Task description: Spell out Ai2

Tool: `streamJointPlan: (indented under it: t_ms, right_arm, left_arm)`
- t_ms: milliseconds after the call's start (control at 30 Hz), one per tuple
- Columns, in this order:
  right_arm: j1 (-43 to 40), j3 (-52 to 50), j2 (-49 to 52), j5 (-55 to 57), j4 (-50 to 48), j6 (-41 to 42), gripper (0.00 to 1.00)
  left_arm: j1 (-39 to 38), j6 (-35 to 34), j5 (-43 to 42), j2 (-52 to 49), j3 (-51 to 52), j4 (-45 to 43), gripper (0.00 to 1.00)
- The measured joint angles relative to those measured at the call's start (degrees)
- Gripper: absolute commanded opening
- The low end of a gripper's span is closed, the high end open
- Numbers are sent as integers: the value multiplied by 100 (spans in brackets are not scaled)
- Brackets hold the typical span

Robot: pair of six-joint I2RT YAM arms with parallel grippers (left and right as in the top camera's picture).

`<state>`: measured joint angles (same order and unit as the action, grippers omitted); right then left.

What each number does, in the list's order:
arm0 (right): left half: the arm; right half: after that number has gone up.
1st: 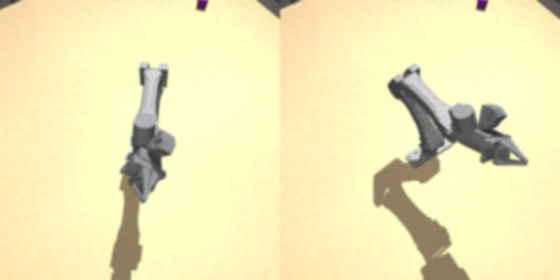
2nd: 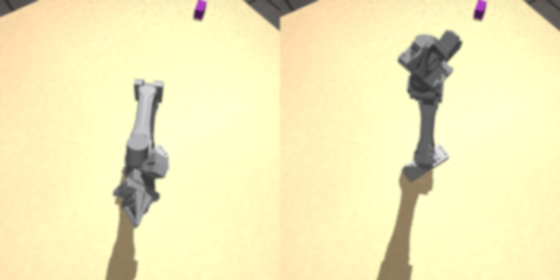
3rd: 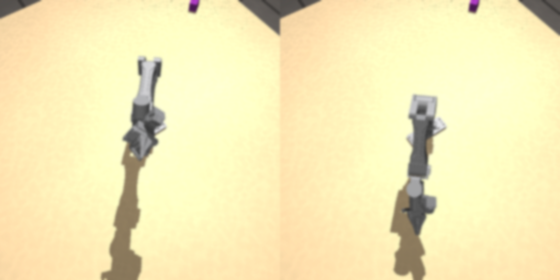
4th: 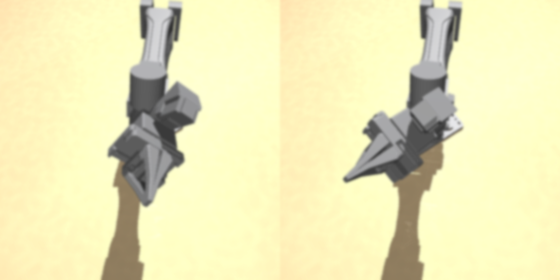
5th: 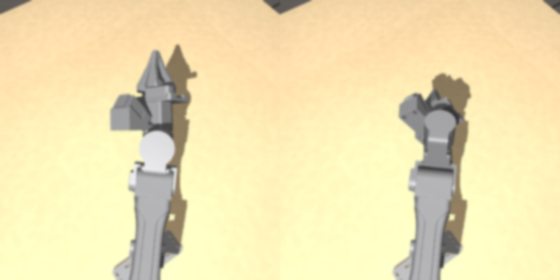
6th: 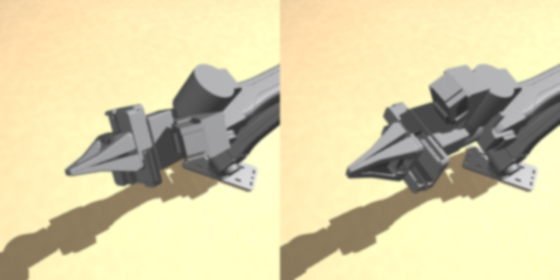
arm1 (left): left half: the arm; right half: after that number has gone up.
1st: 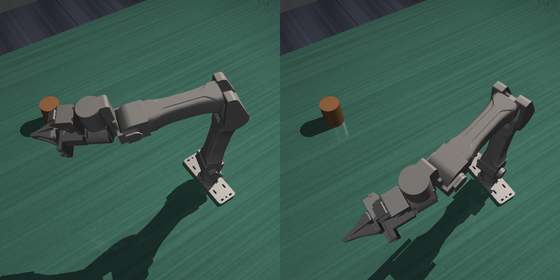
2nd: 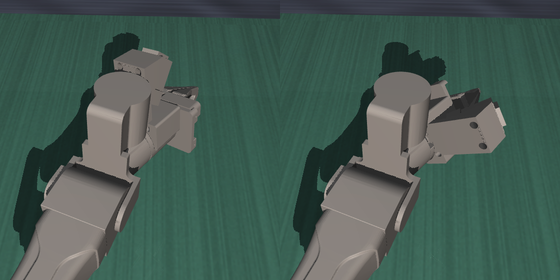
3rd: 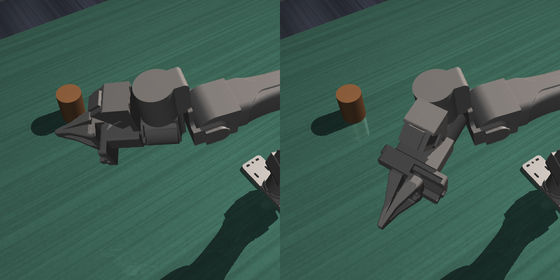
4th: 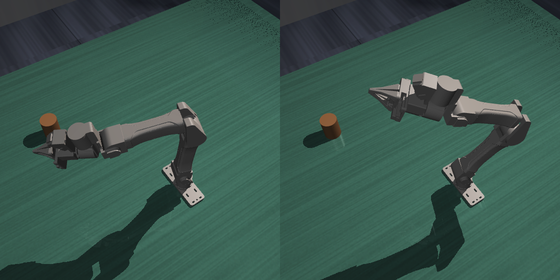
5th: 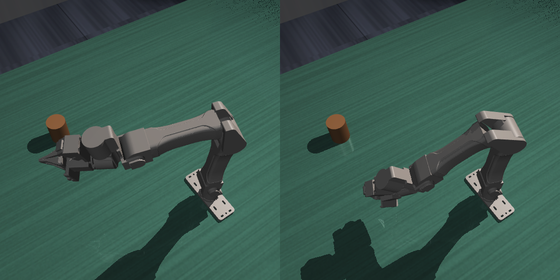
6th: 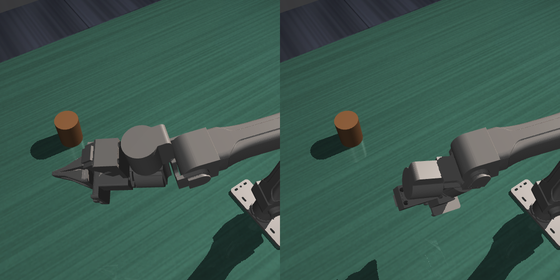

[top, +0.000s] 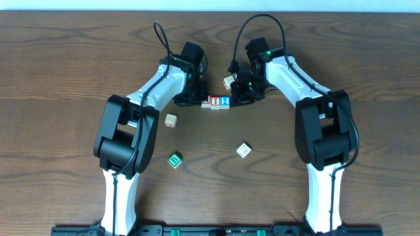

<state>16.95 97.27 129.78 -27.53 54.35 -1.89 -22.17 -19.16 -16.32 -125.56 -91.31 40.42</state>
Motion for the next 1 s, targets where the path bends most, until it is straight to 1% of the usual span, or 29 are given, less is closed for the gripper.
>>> streamJointPlan:
  t_ms: [400, 500, 567, 633, 700, 800, 833, 867, 900, 933, 967, 1000]
  right_arm:
    - [-72, 0, 0, 278, 7, 0, 2]
    - [-243, 107, 0, 503, 153, -2, 2]
    - [-374, 393, 0, 616, 315, -2, 2]
    - [-527, 933, -13, 713, 538, -9, 2]
    - [-686, 1615, -83, 839, 782, -31, 2]
    - [-892, 2671, -457, 1104, 1364, -83, 1]
    - [-925, 2964, -673, 1174, 1556, -94, 16]
    - [-925, 3150, -896, 1209, 1679, -103, 47]
    - [-922, 3289, -1137, 1231, 1764, -114, 80]
    - [-922, 3401, -1427, 1259, 1832, -131, 99]
    - [-922, 3460, -1674, 1272, 1867, -133, 99]
    - [-922, 3497, -1941, 1287, 1912, -133, 99]
  left_arm:
    - [90, 144, 195, 0, -24, 330, 6]
    - [278, 166, 490, 0, -278, 614, 6]
    - [380, 254, 785, 46, -636, 852, 6]
    - [466, 332, 1139, 227, -1113, 1095, 6]
    - [505, 448, 1482, 632, -1641, 1290, 6]
    - [481, 638, 1930, 1705, -2350, 1670, 6]
    - [472, 706, 2041, 2098, -2459, 1779, 6]
    - [455, 752, 2153, 2514, -2527, 1908, 21]
    - [444, 833, 2229, 2820, -2559, 2000, 57]
    - [431, 868, 2306, 3230, -2581, 2081, 91]
    - [426, 892, 2341, 3475, -2588, 2111, 96]
    - [426, 909, 2382, 3729, -2588, 2144, 95]
